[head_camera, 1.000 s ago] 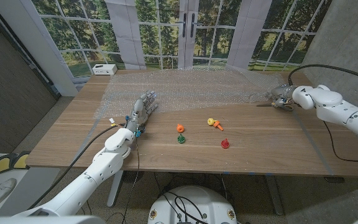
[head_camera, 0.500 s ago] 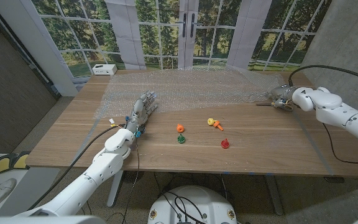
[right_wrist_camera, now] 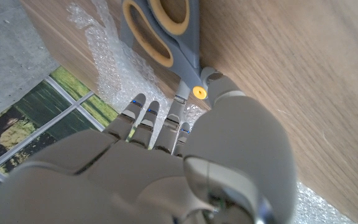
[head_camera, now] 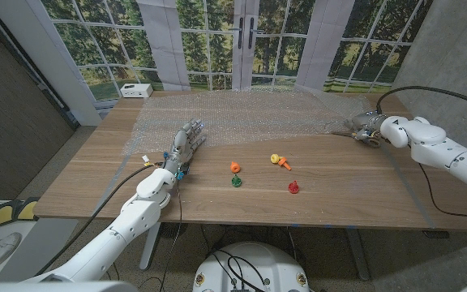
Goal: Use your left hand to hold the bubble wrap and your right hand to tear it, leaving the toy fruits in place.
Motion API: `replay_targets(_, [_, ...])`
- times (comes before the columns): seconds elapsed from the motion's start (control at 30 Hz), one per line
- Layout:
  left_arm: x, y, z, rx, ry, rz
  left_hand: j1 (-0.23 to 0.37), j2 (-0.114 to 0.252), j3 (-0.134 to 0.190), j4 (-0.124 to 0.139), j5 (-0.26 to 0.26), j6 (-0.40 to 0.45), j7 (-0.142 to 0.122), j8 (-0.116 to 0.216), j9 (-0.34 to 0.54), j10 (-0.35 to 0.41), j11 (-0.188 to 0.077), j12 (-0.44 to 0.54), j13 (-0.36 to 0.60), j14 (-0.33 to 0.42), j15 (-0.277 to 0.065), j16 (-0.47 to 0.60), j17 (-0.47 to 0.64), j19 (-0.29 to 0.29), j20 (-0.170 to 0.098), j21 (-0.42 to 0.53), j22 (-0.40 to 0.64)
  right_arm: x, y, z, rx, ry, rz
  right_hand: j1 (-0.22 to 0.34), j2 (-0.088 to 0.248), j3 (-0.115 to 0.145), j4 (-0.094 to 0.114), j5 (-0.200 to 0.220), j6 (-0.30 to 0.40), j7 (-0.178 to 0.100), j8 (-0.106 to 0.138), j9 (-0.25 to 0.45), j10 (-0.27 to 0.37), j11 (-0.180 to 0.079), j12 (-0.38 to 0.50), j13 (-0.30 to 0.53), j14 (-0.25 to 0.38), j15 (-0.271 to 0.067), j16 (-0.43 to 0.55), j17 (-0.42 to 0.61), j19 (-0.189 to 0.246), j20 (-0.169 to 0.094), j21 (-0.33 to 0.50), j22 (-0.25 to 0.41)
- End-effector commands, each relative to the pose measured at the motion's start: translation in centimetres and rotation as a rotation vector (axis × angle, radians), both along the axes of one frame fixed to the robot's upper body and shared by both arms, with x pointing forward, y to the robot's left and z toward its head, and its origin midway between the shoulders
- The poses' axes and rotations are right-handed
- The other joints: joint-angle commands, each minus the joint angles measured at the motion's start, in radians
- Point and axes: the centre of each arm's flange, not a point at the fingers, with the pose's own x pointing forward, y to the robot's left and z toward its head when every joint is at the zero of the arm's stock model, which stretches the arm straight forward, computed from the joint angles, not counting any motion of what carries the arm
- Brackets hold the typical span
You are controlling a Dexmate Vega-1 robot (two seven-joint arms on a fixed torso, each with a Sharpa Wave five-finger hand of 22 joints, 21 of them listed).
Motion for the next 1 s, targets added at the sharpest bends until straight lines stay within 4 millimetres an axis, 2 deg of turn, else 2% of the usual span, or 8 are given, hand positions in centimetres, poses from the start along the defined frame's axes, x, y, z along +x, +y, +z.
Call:
replay_targets(0.03, [0.1, -0.1, -0.1, -0.001, 0.000, -0.006, -0.005, 0.003, -0.004, 0.001, 0.002, 0.009, 0.003, 0.003, 0.003, 0.005, 0.003, 0.003, 0.001, 0.006, -0.002, 0.002, 0.002, 0.000, -0.005, 0.003, 0.003, -1.6, -0.7, 1.2, 0.157, -0.084, 0.033, 0.010, -0.001, 0.014, -0.002, 0.016, 0.004, 0.004, 0.004, 0.004, 0.023, -0.007, 0.020, 0.018, 0.017, -0.169, -0.001, 0.004, 0.014, -0.001, 0.004, 0.003])
replay_targets(0.33, [0.4, -0.1, 0.1, -0.001, -0.002, -0.013, -0.006, 0.003, -0.004, 0.001, 0.002, 0.008, 0.002, 0.003, 0.003, 0.006, 0.003, 0.002, 0.002, 0.007, -0.002, 0.002, 0.003, 0.000, -0.005, 0.003, 0.003, -3.7, -0.9, 3.0, 0.267, -0.167, 0.071, 0.009, -0.007, 0.024, -0.001, 0.044, 0.006, 0.010, 0.004, 0.004, 0.027, -0.009, 0.048, 0.042, 0.031, -0.166, -0.003, 0.008, 0.020, 0.006, 0.004, 0.003])
replay_targets(0.63, [0.6, -0.1, 0.2, -0.004, -0.008, -0.019, -0.006, 0.004, -0.004, 0.001, 0.002, 0.007, 0.003, 0.002, 0.003, 0.008, 0.003, 0.003, 0.002, 0.006, -0.002, 0.002, 0.003, 0.000, -0.005, 0.003, 0.003, -4.9, -0.8, 4.2, 0.294, -0.216, 0.090, 0.007, -0.013, 0.034, -0.001, 0.068, 0.010, 0.009, 0.004, 0.003, 0.028, -0.016, 0.077, 0.068, 0.044, -0.167, -0.006, 0.012, 0.022, 0.009, 0.003, 0.003])
replay_targets(0.7, [0.6, -0.2, 0.2, -0.002, -0.007, -0.020, -0.007, 0.004, -0.004, 0.001, 0.002, 0.007, 0.003, 0.003, 0.003, 0.008, 0.003, 0.003, 0.002, 0.006, -0.002, 0.002, 0.003, 0.000, -0.005, 0.003, 0.003, -5.2, -0.8, 4.5, 0.312, -0.230, 0.095, 0.006, -0.014, 0.035, 0.000, 0.072, 0.009, 0.010, 0.003, 0.003, 0.028, -0.010, 0.082, 0.073, 0.046, -0.167, -0.006, 0.012, 0.023, 0.008, 0.002, 0.003])
replay_targets(0.9, [0.5, -0.2, 0.3, -0.002, -0.007, -0.018, -0.007, 0.004, -0.004, 0.001, 0.002, 0.007, 0.003, 0.002, 0.003, 0.008, 0.002, 0.003, 0.002, 0.005, -0.004, 0.001, 0.003, -0.001, -0.005, 0.003, 0.003, -6.1, -1.2, 5.3, 0.391, -0.272, 0.120, 0.002, -0.017, 0.039, 0.001, 0.082, 0.010, 0.010, 0.003, 0.003, 0.027, -0.013, 0.093, 0.083, 0.046, -0.165, -0.009, 0.014, 0.024, 0.013, 0.002, 0.003])
replay_targets(1.0, [0.5, -0.2, 0.3, -0.001, -0.009, -0.018, -0.007, 0.004, -0.004, 0.001, 0.002, 0.007, 0.003, 0.003, 0.003, 0.009, 0.001, 0.003, 0.002, 0.005, -0.005, 0.001, 0.002, -0.001, -0.005, 0.003, 0.003, -6.5, -1.4, 5.5, 0.438, -0.289, 0.138, -0.001, -0.018, 0.042, 0.003, 0.089, 0.013, 0.004, 0.004, 0.003, 0.026, -0.018, 0.102, 0.091, 0.051, -0.166, -0.010, 0.015, 0.025, 0.022, 0.002, 0.003])
